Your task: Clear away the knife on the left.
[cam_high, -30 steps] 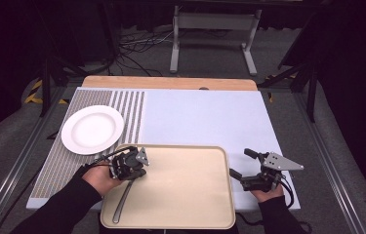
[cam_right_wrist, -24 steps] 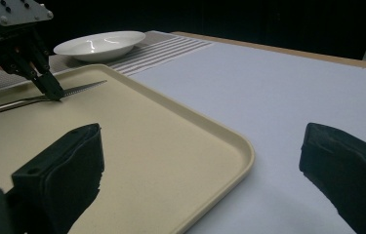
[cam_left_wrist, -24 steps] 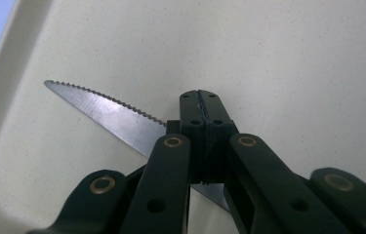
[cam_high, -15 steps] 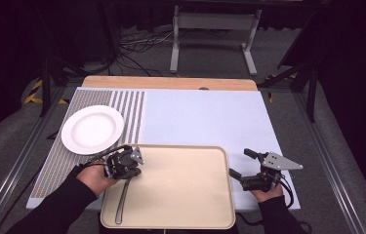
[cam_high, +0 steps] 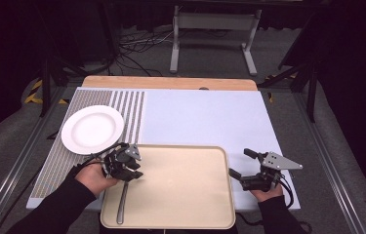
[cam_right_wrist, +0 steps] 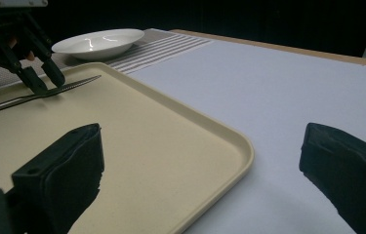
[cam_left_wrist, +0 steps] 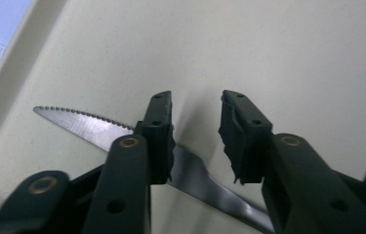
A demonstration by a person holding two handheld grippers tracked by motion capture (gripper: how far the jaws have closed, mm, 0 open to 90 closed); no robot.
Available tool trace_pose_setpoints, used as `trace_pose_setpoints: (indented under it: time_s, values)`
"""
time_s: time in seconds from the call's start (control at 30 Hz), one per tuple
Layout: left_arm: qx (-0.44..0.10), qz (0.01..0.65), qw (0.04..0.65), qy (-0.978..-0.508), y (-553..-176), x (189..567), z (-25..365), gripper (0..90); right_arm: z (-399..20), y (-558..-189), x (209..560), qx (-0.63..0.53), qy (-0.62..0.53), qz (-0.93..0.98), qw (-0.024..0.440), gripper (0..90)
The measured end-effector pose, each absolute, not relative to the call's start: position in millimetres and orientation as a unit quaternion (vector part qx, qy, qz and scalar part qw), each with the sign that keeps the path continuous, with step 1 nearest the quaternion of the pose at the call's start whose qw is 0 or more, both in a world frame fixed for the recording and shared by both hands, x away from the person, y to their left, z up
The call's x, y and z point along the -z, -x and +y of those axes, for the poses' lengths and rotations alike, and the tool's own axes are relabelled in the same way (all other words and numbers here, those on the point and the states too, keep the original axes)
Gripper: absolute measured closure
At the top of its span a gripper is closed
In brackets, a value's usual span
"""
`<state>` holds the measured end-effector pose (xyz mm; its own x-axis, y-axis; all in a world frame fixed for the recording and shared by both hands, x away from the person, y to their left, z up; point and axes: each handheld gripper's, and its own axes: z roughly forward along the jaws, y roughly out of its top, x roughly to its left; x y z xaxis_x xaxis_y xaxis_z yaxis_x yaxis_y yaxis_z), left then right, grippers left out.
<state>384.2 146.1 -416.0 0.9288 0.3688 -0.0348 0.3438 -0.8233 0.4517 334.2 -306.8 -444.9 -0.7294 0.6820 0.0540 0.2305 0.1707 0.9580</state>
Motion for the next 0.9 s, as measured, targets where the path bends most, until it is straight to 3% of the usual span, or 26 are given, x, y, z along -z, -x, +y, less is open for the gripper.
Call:
trace_pose_setpoints:
  time_s: [0.07, 0.23, 0.33, 0.43, 0.9]
  values:
    - [-0.026, 0.185, 0.247, -0.951, -383.8, 410.7, 149.2, 57.2, -306.6, -334.4, 445.0, -0.565, -0.309, 0.739, 0.2, 3.3]
    - [-0.035, 0.199, 0.3, -0.932, -382.0, 399.3, 159.2, 20.7, -306.6, -335.0, 444.2, -0.569, -0.307, 0.735, 0.204, 3.3]
    - [-0.023, 0.217, 0.354, -0.91, -381.1, 395.1, 172.8, 11.2, -306.5, -335.8, 443.9, -0.57, -0.306, 0.735, 0.204, 3.3]
    - [-0.022, 0.225, 0.381, -0.896, -379.7, 393.9, 181.7, 6.2, -306.7, -335.9, 443.3, -0.571, -0.304, 0.734, 0.207, 3.3]
    - [-0.083, 0.269, 0.5, -0.819, -360.6, 400.4, 242.6, 2.2, -308.2, -335.2, 442.0, -0.574, -0.306, 0.729, 0.213, 3.1]
